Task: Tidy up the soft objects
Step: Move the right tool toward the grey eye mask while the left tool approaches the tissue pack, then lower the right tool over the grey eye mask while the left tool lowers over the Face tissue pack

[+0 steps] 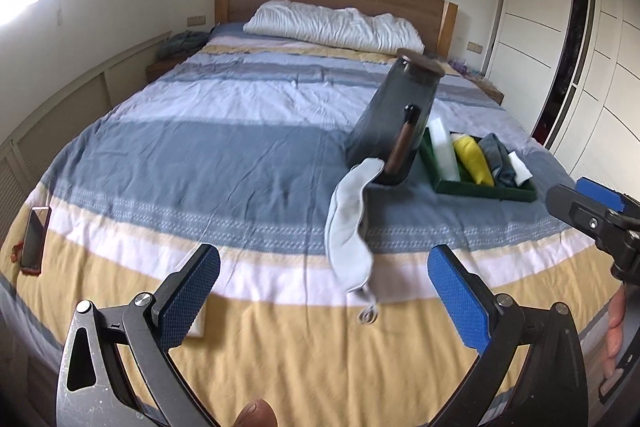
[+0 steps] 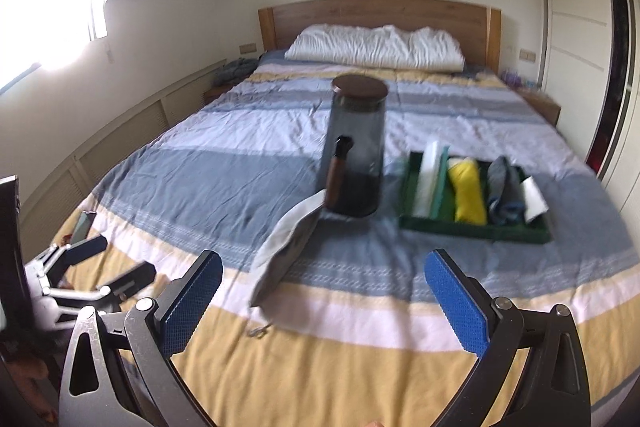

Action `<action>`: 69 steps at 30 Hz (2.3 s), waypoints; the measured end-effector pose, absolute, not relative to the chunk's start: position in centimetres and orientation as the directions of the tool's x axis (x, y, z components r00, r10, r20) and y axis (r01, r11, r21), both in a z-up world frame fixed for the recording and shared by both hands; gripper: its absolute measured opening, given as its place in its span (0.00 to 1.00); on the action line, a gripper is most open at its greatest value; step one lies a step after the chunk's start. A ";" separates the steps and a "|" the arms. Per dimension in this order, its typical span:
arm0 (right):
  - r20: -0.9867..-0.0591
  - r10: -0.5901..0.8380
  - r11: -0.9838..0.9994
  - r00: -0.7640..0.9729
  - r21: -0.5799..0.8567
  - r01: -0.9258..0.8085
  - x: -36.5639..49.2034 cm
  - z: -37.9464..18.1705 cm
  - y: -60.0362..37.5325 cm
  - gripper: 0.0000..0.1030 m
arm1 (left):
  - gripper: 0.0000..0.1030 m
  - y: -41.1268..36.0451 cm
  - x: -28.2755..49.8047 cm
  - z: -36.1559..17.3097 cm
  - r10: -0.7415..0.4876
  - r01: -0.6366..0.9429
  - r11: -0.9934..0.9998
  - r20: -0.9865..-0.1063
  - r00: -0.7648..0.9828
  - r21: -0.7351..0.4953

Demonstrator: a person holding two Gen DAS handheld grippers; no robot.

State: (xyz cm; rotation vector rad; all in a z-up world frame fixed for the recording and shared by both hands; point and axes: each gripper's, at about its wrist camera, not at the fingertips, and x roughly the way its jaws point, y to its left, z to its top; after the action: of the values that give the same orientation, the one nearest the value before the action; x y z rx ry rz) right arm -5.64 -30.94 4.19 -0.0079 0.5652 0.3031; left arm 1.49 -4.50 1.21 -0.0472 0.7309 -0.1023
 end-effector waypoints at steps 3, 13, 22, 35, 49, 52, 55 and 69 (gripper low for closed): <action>-0.545 0.293 0.950 0.786 0.072 -0.305 -4.7 3.8 -28.9 1.00 | 0.99 -3.5 1.3 0.8 -0.098 0.066 0.995 -0.670 0.736 -0.072; -0.602 0.313 0.940 0.735 0.084 -0.332 1.2 0.0 -22.8 1.00 | 0.99 0.5 2.0 -1.3 -0.062 0.006 0.997 -0.709 0.702 -0.081; -0.656 0.300 0.946 0.693 0.111 -0.304 7.6 -3.3 -19.7 1.00 | 0.99 3.8 3.6 -4.5 -0.022 -0.059 0.995 -0.760 0.649 -0.079; -0.716 0.261 0.960 0.648 0.123 -0.251 13.7 -7.3 -18.1 1.00 | 0.99 4.8 6.0 -7.5 -0.004 -0.084 0.994 -0.804 0.595 -0.067; -0.772 0.226 0.970 0.594 0.120 -0.213 18.3 -10.1 -16.0 1.00 | 0.99 8.6 6.8 -9.4 -0.006 -0.147 0.983 -0.828 0.561 -0.107; -0.785 0.207 0.974 0.584 0.107 -0.201 19.2 -10.9 -15.6 1.00 | 0.99 9.5 6.6 -9.5 -0.026 -0.153 0.979 -0.830 0.557 -0.134; -0.802 0.188 0.979 0.568 0.106 -0.174 20.4 -11.6 -15.6 1.00 | 0.99 10.2 6.6 -9.8 -0.033 -0.162 0.976 -0.835 0.549 -0.146; -0.863 0.169 0.984 0.476 0.124 -0.125 24.9 -14.5 -15.3 0.99 | 0.99 10.4 6.9 -12.0 -0.073 -0.125 0.980 -0.863 0.500 -0.155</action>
State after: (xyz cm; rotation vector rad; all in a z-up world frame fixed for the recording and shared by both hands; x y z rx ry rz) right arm 24.93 -15.32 -14.47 0.0459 1.0592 0.1793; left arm 6.91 10.38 -12.02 -0.2070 1.0488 0.0317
